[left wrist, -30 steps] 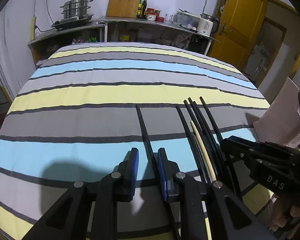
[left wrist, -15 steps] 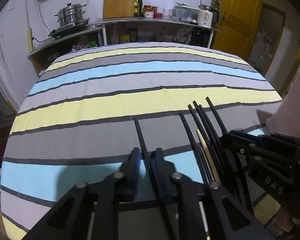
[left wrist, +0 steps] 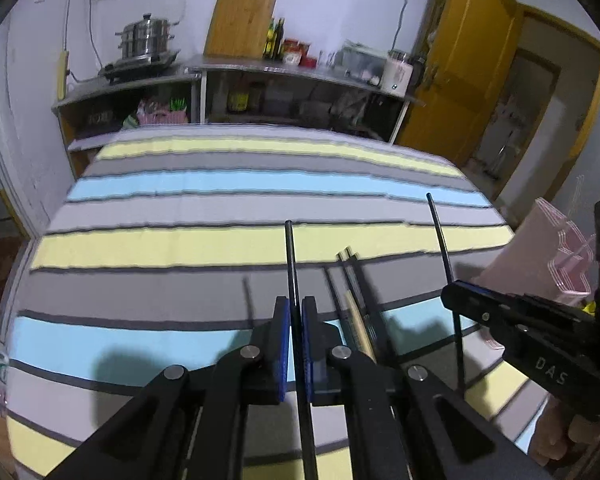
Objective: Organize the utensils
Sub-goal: 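Carry the black chopsticks with both tools over the pink holder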
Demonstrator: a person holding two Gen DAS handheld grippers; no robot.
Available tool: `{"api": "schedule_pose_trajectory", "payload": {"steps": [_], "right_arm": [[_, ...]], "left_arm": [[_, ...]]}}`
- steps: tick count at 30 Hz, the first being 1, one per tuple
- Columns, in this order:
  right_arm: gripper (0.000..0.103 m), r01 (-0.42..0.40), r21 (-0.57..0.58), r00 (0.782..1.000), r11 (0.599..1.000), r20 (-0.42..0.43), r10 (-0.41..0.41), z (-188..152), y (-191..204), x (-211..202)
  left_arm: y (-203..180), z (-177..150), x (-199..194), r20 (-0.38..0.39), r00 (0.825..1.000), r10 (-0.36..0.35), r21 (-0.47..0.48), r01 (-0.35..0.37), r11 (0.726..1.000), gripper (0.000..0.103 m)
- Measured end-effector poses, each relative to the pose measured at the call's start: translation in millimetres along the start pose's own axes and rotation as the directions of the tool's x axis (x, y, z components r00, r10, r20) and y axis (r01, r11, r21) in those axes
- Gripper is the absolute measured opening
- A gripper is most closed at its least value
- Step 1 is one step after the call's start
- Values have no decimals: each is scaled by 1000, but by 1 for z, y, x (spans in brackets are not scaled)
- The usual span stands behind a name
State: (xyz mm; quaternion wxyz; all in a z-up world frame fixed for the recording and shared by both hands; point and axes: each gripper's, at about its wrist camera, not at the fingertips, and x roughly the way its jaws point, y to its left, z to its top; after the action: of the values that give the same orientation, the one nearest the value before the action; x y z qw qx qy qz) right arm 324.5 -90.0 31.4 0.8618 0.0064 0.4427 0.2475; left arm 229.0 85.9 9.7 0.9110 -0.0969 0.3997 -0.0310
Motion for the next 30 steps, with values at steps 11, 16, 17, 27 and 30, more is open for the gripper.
{"api": "schedule_pose_trajectory", "payload": {"steps": [11, 16, 17, 27, 30], "right_arm": [[6, -26, 6, 993, 1000, 115, 26, -1, 3, -75], [6, -30, 17, 987, 999, 156, 27, -7, 1, -102], [6, -30, 18, 986, 999, 163, 27, -8, 0, -107], [6, -30, 41, 975, 999, 221, 20, -15, -12, -148], [6, -29, 58, 972, 998, 234, 14, -23, -21, -161]], "left_arm": [[-24, 10, -80, 101, 993, -65, 40, 61, 997, 5], [-32, 10, -107, 128, 988, -88, 46, 83, 996, 5], [-33, 11, -111, 131, 987, -93, 45, 87, 995, 5], [-54, 12, -142, 150, 979, -139, 68, 131, 989, 4], [-63, 9, -146, 141, 976, -166, 80, 156, 984, 4]]}}
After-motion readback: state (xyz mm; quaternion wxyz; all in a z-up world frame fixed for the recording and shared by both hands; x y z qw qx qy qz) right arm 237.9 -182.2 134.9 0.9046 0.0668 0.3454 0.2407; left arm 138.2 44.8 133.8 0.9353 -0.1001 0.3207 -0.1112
